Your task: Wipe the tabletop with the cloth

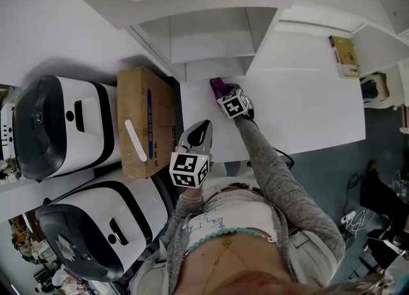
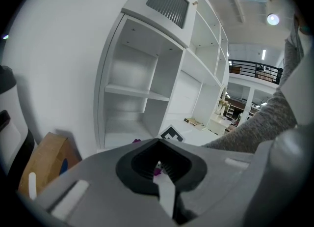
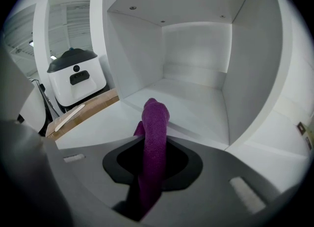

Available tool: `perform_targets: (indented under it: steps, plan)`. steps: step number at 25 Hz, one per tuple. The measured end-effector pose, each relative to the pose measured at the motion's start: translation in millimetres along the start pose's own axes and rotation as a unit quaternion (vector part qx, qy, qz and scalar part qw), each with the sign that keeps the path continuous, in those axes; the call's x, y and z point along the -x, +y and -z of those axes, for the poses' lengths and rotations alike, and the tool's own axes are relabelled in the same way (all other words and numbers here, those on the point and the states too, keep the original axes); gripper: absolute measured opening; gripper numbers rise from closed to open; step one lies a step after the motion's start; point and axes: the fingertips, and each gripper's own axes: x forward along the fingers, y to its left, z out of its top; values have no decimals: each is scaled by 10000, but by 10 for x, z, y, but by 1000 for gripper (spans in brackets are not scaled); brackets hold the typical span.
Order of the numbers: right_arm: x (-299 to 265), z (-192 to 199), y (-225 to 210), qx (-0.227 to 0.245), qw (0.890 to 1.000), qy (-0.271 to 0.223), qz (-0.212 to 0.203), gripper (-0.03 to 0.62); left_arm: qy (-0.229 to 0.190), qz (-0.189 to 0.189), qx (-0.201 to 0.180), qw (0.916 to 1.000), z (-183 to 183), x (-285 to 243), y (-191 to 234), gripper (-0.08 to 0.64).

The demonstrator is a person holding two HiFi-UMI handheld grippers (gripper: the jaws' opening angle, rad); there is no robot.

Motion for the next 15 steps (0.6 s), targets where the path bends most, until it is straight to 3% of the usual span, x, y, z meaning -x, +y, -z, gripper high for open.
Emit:
perform_targets:
  steps: [15]
  plan:
    - [217,233,-419,-189,9997,22,133,97,90,223,-56,9997,6,-194,-410,0]
